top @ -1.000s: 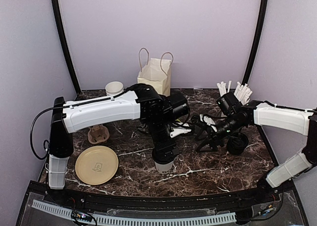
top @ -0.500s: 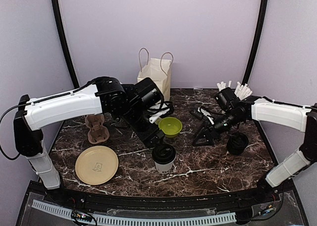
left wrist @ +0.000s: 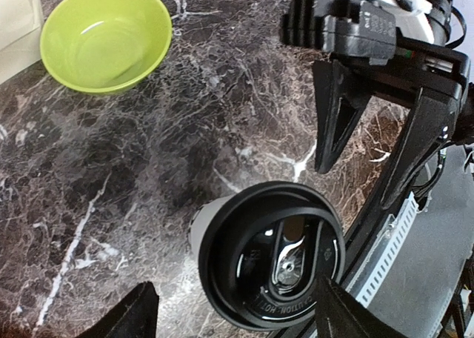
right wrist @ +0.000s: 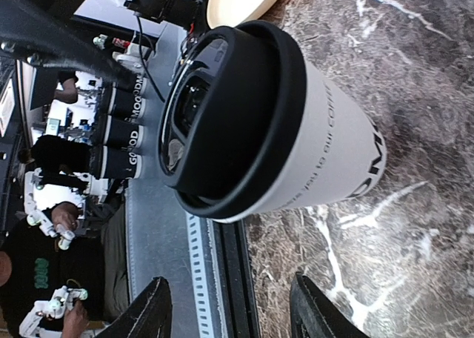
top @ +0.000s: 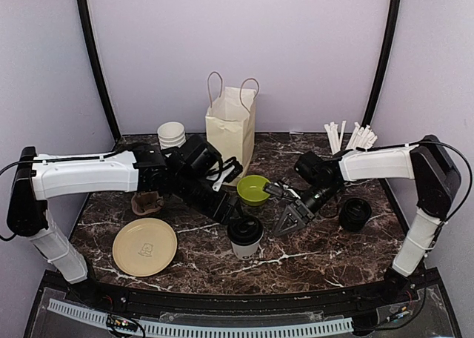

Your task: Pack the takeout coffee

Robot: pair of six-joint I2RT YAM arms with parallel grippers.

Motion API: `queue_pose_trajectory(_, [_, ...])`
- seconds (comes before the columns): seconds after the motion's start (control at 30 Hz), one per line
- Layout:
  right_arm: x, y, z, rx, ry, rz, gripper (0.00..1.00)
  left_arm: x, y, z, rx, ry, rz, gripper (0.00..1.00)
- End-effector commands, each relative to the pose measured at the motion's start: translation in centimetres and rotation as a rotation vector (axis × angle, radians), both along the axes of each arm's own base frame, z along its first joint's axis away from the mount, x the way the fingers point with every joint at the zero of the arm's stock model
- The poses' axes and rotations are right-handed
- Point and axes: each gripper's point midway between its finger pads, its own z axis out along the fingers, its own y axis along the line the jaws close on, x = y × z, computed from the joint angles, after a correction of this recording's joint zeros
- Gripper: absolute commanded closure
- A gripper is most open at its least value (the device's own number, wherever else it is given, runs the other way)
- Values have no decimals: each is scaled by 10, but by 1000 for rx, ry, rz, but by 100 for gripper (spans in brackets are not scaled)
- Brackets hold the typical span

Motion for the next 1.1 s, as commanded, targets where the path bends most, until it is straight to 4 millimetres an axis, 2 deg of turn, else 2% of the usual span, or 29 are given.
queue_pose_trajectory(0.0, [-7,10,14,56,60,39,47,-4,-12,9,-94,29,-8,26])
queue_pose_trajectory(0.2, [0,20,14,55,79,35,48,-4,-15,-1,-76,46,-27,32])
queue_pose_trajectory(0.4, [7,26,9,38,98,26,50,-6,-19,-21,-39,89,-39,39])
queue_pose_trajectory(0.77, [12,37,9,40,125,29,53,-8,-24,-29,-44,119,-51,45])
queue_pose_trajectory(0.93, [14,38,-5,-8,125,11,61,-10,-21,-38,-19,135,-47,47])
queue_pose_trajectory(1.07, [23,34,-30,-112,89,-28,67,-11,-17,-47,7,145,-42,48])
